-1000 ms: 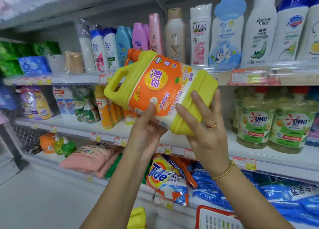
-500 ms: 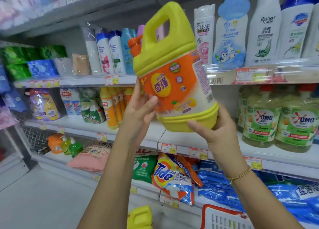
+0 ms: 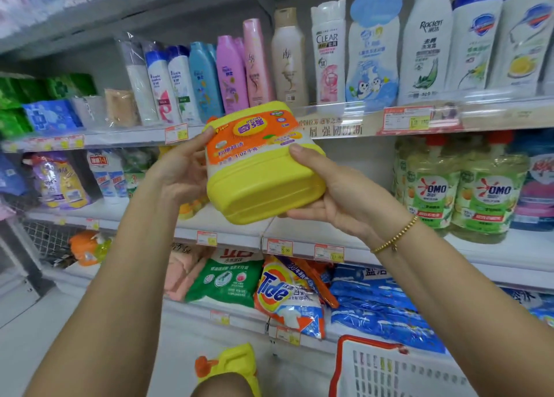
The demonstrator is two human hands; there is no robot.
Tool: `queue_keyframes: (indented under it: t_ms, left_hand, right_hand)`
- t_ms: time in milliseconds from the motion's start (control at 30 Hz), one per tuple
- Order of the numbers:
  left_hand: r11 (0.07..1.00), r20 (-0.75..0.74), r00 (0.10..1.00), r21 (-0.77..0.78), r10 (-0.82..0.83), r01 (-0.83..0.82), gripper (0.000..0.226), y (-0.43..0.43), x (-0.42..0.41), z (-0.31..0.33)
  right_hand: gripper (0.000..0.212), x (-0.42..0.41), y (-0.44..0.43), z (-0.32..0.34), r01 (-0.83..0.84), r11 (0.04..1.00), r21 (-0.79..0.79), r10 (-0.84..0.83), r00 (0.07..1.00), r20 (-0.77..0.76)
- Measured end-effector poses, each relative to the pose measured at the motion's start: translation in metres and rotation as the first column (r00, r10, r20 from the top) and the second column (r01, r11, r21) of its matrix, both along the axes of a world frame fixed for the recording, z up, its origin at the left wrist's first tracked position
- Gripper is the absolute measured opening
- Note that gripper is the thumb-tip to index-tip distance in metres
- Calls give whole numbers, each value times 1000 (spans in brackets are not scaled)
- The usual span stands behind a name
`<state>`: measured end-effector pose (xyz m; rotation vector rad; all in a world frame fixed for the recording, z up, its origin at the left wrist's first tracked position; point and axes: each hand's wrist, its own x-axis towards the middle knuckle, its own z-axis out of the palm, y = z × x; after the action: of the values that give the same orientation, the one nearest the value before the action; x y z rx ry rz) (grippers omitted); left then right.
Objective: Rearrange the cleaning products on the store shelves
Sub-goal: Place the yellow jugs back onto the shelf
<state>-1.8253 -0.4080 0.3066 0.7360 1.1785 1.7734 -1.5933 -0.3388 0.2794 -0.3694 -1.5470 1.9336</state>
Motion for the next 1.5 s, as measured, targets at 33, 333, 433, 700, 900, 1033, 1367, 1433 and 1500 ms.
queue_keyframes:
  t_ms: [33,333,433,700,900,1033,1367,1433,1500]
  left_hand:
    - [999,-24,1000,-49,8,-9,62,-2,-2,4]
    - [998,-256,967,-58,-14,-1,64,-26,-30,21]
    - [1000,-438,899,5,28,-29,82,-40,-36,11]
    - [968,-600,776,-9,196,-251,50,-96,-39,-94]
    - [918,-702,712,-274,14,-288,65,-145,-54,-206]
    - [880,-657,747,-409,-100,-242,61,-177,-58,-268]
    - [807,-607,709,-584,-359,-92,51,-215,-51,-404]
    - [800,-603,698,-595,-387,-70,51,-214,-47,-421]
    - [803,-585,703,-595,-404,-34,49,-211,-44,-432]
  right_hand:
    - [21,-3,0,2,-11,1000,-7,11,1000,9]
    - [35,-33,15,-30,-225,974,1,224,969,108]
    - [48,-47,26,-57,-332,942,45,313,920,234]
    - [40,-98,31,-124,-381,920,93,318,864,391]
    - [39,-140,27,-177,-627,686,369,244,676,695]
    - [45,-159,24,-210,-745,566,352,231,554,800]
    - [35,-172,-15,-340,-845,502,186,295,369,881]
    - [33,-169,-17,-356,-825,530,197,284,391,875]
    - [31,-167,-15,-369,-794,530,296,205,459,865]
